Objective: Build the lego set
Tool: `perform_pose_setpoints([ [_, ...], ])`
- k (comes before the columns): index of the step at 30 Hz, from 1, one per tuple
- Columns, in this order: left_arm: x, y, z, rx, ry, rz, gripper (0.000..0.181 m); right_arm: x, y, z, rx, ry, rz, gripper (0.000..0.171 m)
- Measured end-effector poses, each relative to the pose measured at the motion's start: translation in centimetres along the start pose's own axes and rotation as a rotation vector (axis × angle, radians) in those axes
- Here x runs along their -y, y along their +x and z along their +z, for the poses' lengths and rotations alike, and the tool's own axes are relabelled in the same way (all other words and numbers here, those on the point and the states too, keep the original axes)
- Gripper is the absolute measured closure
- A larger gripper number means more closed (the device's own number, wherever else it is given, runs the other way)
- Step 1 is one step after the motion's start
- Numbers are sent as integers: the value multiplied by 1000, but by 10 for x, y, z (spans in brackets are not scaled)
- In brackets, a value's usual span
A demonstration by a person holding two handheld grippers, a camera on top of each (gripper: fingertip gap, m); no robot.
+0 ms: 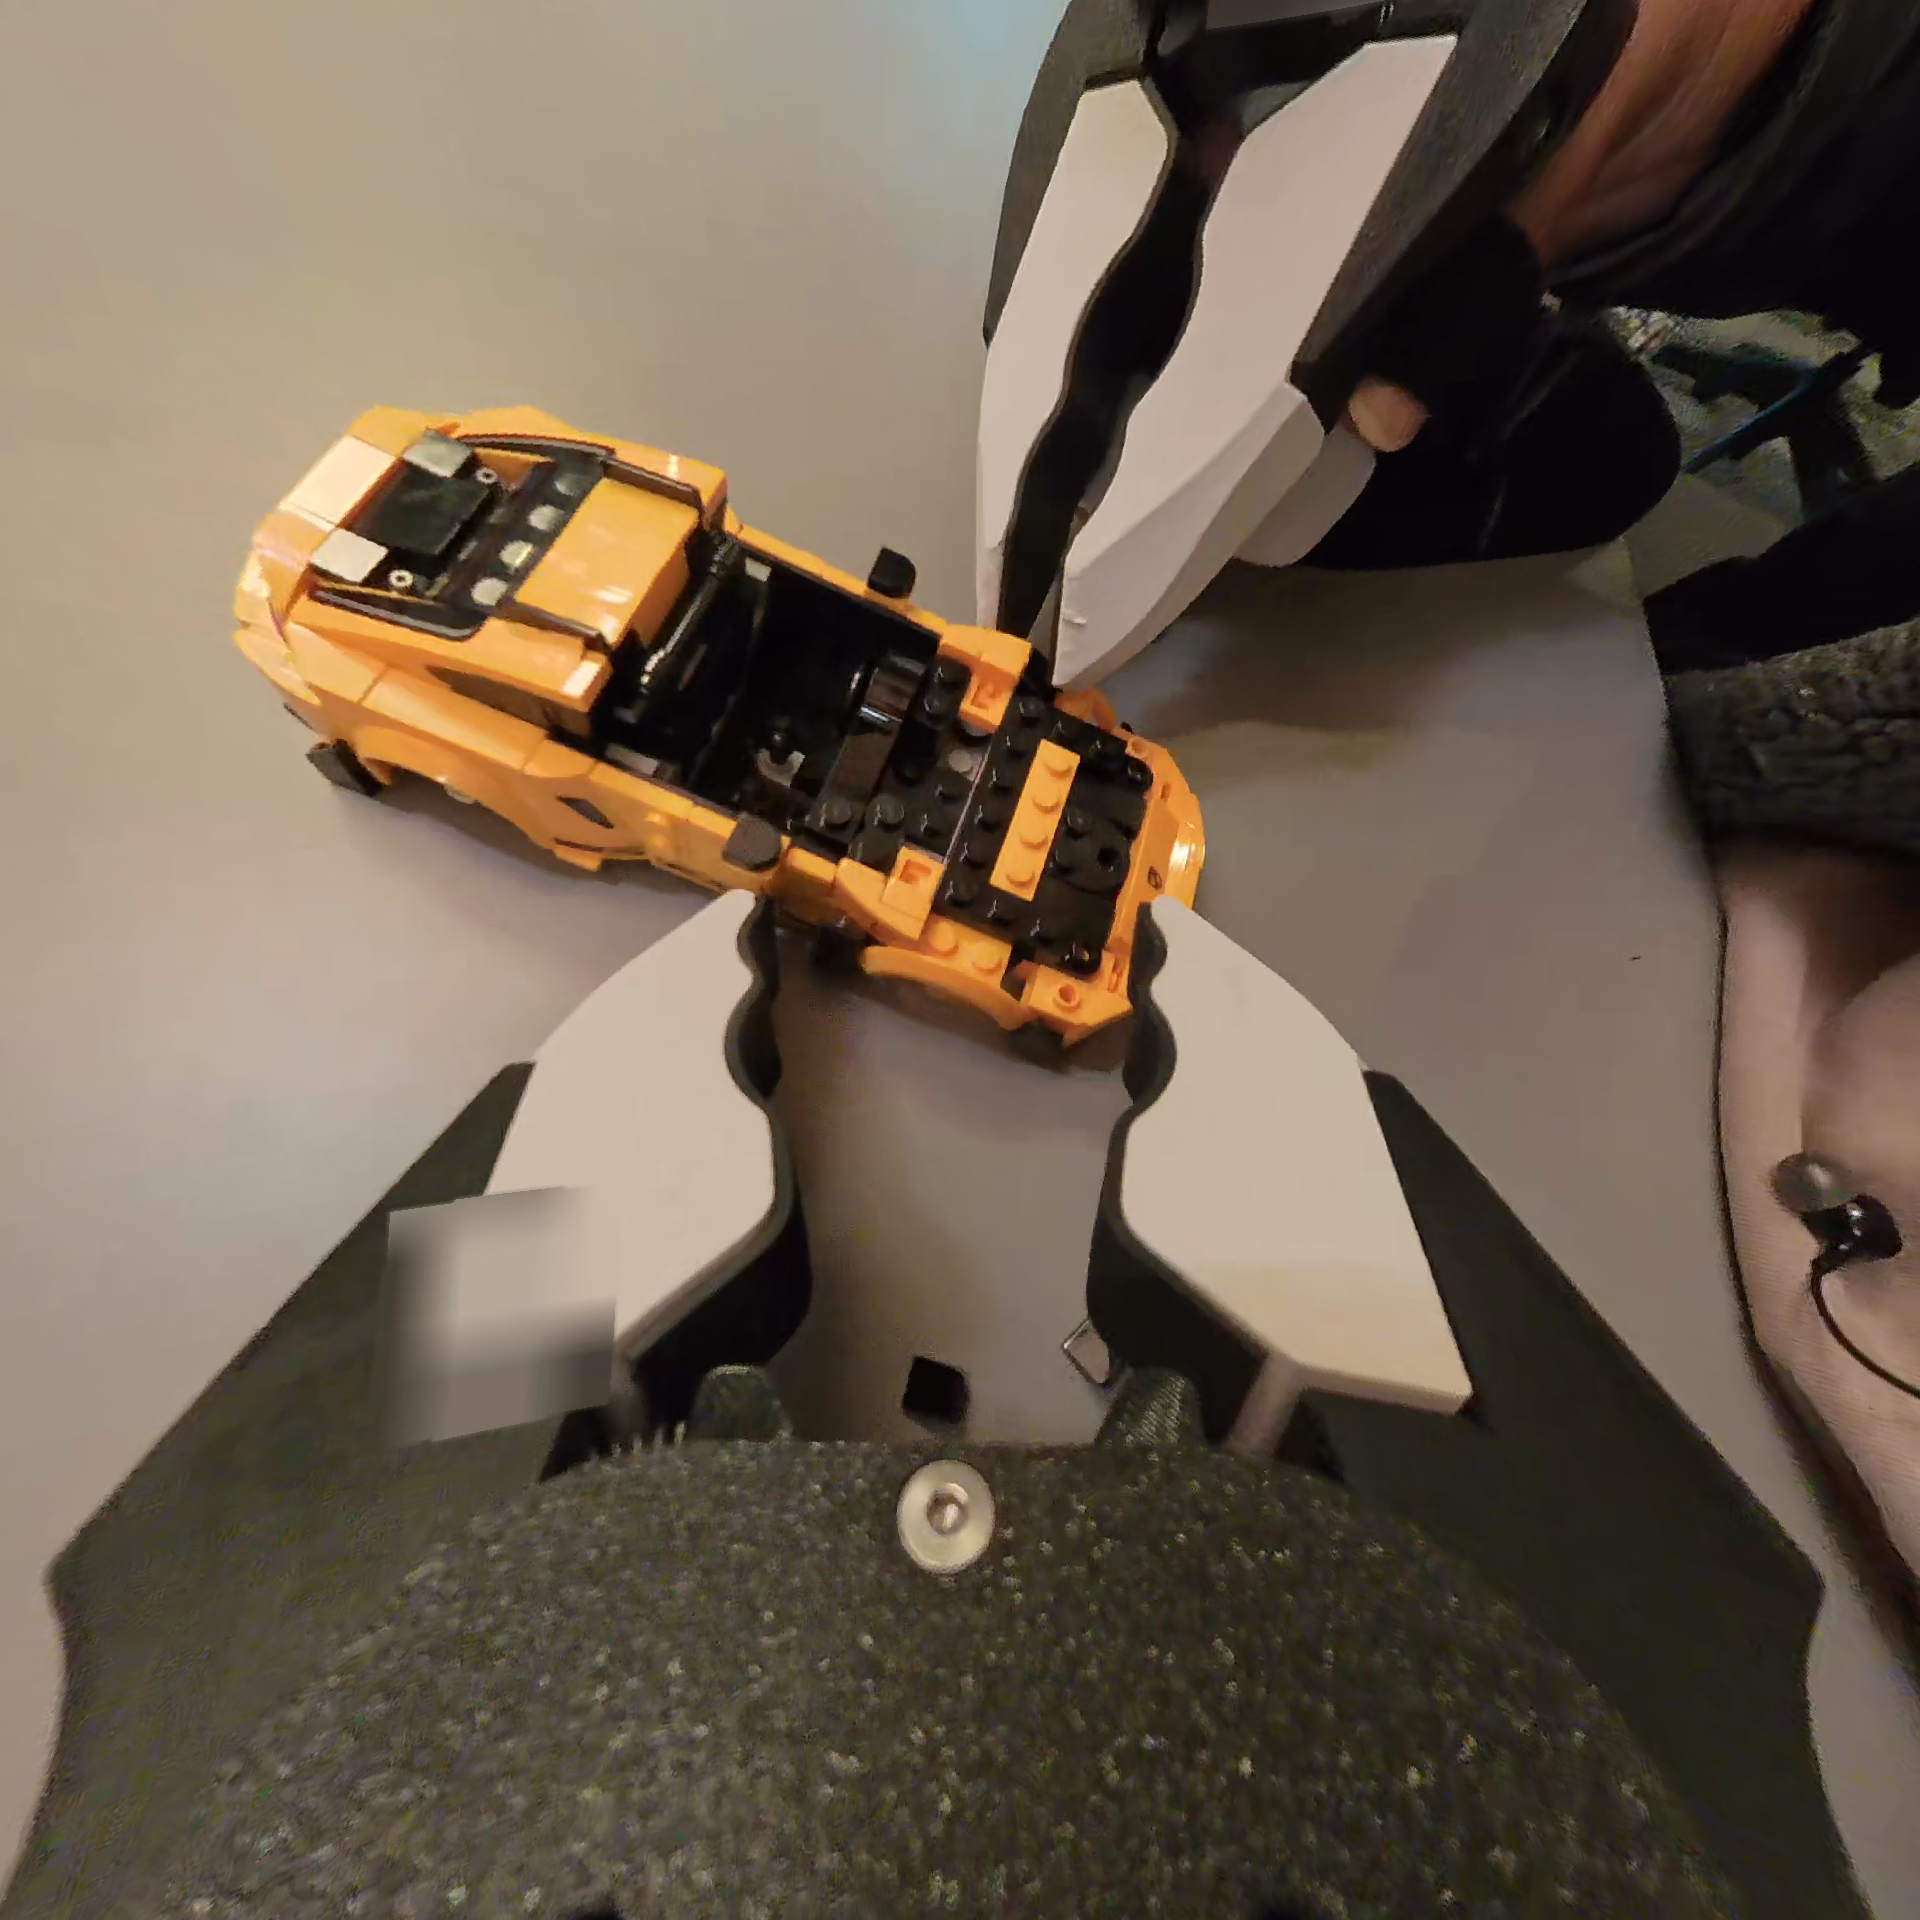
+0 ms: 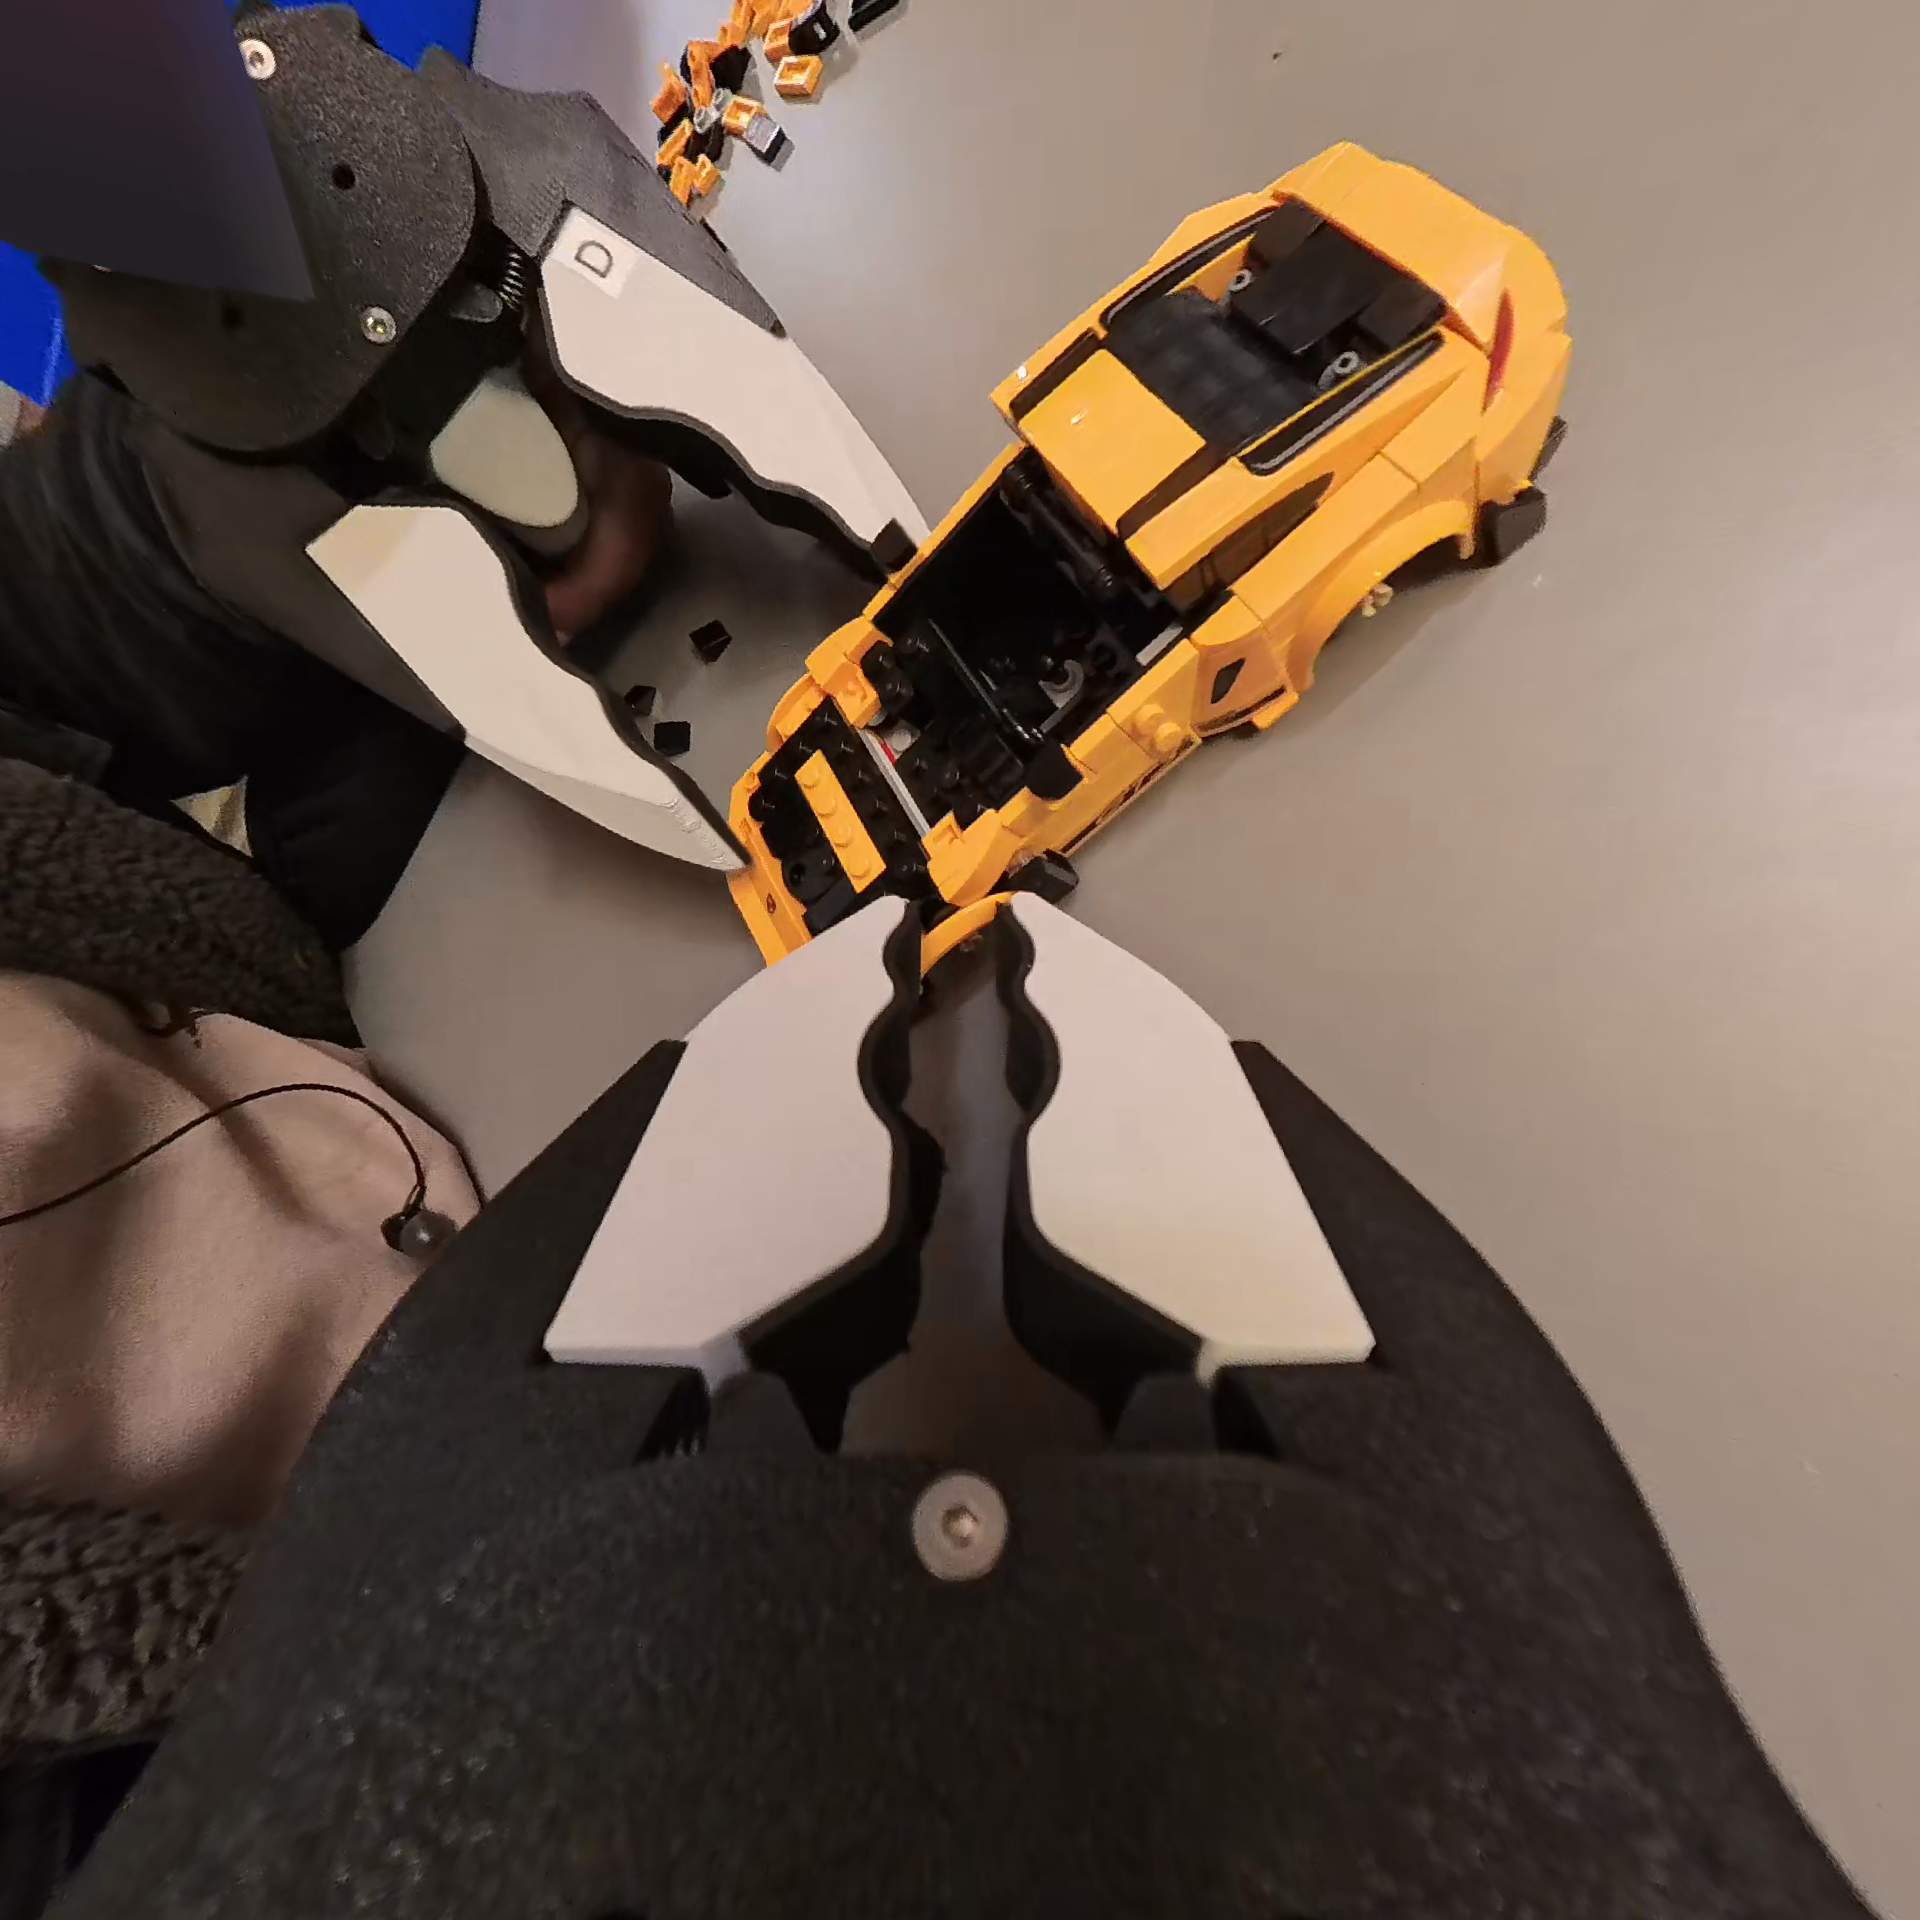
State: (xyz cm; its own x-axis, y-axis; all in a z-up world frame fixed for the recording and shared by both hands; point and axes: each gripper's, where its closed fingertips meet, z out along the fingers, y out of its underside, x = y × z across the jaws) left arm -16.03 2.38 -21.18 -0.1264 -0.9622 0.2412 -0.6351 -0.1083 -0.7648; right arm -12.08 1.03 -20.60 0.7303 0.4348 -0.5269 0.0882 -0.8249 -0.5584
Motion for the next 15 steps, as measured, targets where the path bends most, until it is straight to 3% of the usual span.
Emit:
perform_pose_setpoints([
  [15,-3,1,-1,19,-6,-33,121,0,1,2,-50,-55,-16,159],
])
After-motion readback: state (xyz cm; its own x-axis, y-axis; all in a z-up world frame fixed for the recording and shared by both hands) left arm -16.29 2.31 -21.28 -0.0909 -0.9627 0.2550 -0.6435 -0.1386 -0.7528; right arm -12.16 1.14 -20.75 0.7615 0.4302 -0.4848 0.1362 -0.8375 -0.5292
